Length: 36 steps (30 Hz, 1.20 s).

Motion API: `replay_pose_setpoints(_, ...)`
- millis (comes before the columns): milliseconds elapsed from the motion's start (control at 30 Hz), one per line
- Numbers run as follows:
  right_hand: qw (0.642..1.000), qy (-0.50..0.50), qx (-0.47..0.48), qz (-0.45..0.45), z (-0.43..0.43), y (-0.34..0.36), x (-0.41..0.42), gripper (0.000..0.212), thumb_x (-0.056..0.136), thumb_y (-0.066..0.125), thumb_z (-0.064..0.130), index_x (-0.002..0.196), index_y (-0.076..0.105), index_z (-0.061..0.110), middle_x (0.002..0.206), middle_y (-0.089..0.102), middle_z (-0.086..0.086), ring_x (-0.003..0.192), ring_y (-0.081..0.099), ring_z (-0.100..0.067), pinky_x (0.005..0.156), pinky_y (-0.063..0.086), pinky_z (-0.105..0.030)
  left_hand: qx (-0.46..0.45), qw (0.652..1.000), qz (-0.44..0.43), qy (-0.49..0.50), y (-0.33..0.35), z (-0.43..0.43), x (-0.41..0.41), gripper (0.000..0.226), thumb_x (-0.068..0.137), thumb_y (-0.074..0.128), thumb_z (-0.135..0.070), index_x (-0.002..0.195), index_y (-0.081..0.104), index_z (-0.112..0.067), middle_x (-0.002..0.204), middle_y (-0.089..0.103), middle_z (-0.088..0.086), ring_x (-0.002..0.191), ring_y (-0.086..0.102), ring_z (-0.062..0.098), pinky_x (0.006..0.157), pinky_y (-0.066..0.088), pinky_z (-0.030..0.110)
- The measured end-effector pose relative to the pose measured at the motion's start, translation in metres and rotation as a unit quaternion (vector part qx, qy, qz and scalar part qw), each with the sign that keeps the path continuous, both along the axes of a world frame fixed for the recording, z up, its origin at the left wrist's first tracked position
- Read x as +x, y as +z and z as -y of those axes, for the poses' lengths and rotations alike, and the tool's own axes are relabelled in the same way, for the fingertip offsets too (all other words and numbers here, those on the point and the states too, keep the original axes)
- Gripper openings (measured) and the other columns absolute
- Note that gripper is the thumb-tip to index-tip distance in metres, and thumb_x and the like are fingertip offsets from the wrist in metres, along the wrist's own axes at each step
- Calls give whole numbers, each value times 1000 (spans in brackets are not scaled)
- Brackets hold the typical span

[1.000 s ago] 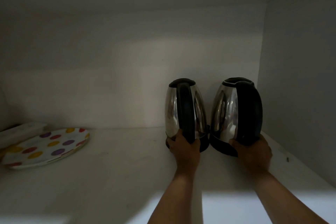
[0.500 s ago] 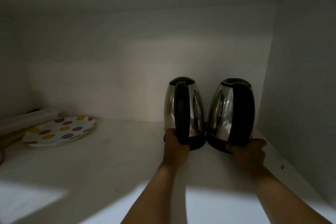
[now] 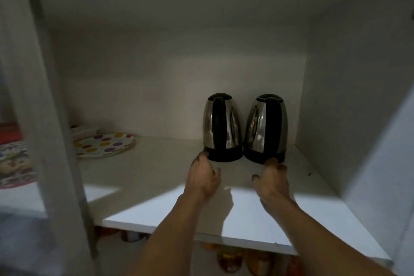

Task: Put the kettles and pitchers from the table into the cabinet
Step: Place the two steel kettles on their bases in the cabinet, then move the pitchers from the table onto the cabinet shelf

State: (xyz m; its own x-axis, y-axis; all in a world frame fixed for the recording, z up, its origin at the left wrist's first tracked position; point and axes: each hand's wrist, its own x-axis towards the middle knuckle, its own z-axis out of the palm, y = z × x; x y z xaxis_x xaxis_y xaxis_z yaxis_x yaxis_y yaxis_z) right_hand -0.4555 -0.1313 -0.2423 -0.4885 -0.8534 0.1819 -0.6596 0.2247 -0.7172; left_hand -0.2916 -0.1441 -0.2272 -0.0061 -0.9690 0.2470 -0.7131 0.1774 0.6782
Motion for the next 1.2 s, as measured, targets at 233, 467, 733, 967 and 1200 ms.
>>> replay_pose_setpoints(233, 983, 134, -43, -114, -127, 22, 136, 43, 97, 54, 26, 134, 45, 7, 143, 38, -17, 126, 45, -38, 102, 42, -41, -77, 992, 44, 89, 14, -152, 117, 56, 101, 46, -30, 148, 31, -4, 148, 43, 17, 136, 40, 31, 114, 33, 40)
replay_pose_setpoints(467, 930, 331, -107, -116, -246, 29, 332, 49, 95, 55, 39, 135, 45, 14, 148, 37, -11, 130, 43, -37, 104, 42, -46, -102, 949, 135, 268, 16, -316, 299, 56, 99, 47, -35, 146, 33, -9, 154, 34, 12, 144, 29, 29, 118, 24, 49)
replay_pose_setpoints(733, 813, 555, -134, -112, -392, 17, 548, 55, 98, 51, 41, 145, 37, 15, 160, 23, -9, 141, 32, -34, 110, 38, -48, -17, 841, 161, 515, 0, -521, 482, 66, 101, 42, -42, 154, 22, -7, 162, 21, 15, 150, 18, 31, 120, 19, 49)
replay_pose_setpoints(967, 684, 714, -100, -110, -521, -25, 697, 56, 96, 53, 40, 144, 37, 15, 159, 22, -9, 139, 33, -39, 108, 37, -50, 59, 721, 158, 672, -48, -686, 582, 61, 98, 46, -42, 146, 32, -7, 153, 34, 16, 141, 31, 34, 114, 28, 48)
replay_pose_setpoints(1200, 581, 803, -35, -128, -606, -89, 799, 60, 93, 57, 42, 140, 39, 9, 151, 33, -13, 132, 42, -39, 101, 43, -47, 120, 619, 54, 774, -105, -781, 643, 58, 99, 49, -38, 144, 34, -5, 151, 35, 18, 139, 33, 36, 113, 30, 49)
